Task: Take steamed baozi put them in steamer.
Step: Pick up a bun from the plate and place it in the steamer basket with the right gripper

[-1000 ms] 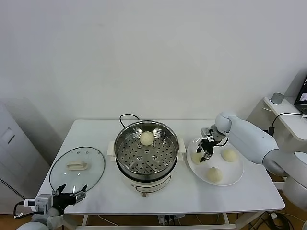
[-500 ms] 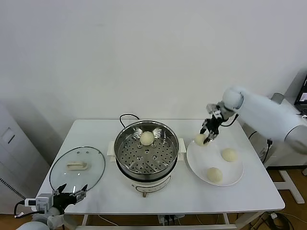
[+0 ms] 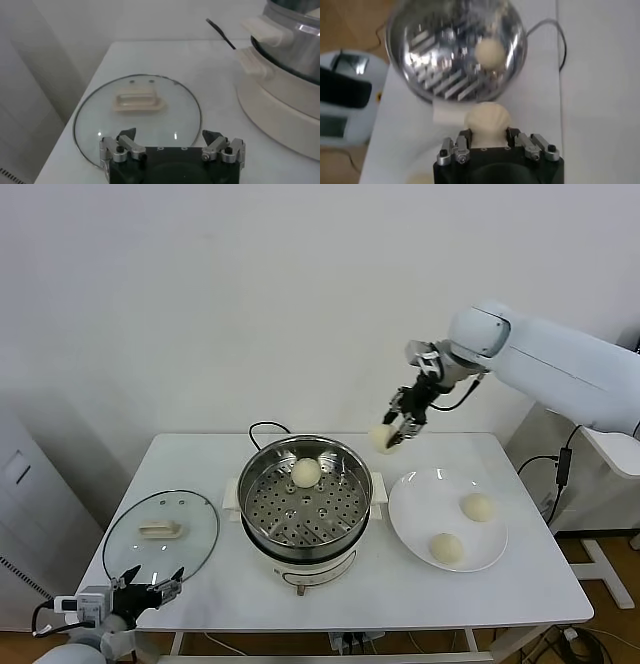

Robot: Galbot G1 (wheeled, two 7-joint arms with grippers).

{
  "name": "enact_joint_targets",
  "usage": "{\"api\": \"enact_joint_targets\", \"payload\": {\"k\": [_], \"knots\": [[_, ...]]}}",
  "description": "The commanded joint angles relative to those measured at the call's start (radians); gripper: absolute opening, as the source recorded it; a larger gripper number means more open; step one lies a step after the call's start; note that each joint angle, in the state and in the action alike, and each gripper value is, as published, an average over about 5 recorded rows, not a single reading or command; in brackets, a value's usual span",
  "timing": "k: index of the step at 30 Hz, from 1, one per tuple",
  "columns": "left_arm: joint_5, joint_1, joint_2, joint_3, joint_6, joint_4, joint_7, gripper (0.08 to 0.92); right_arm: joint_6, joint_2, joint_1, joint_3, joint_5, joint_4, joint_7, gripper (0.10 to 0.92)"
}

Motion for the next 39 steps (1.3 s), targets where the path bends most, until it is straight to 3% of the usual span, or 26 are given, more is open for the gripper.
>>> {"api": "enact_joint_targets", "payload": {"k": [1, 14, 39], "knots": [[0.0, -0.001, -0.001, 0.001, 0.0, 0.0, -0.001, 0.823, -0.157, 0.079, 0.06, -0.045, 0.206, 0.125, 0.167, 0.45], [0.0, -0.009, -0.006, 0.004, -0.001, 0.003, -0.002, 0.823, -0.28, 0.218, -0.131, -0.04, 0.284, 0.17, 0.48, 0.45], [-0.007, -0.009, -0.009, 0.002, -0.002, 0.005, -0.004, 0.823, -0.306, 0.323, -0.282, -0.015, 0.208, 0.055, 0.598, 0.452]]}}
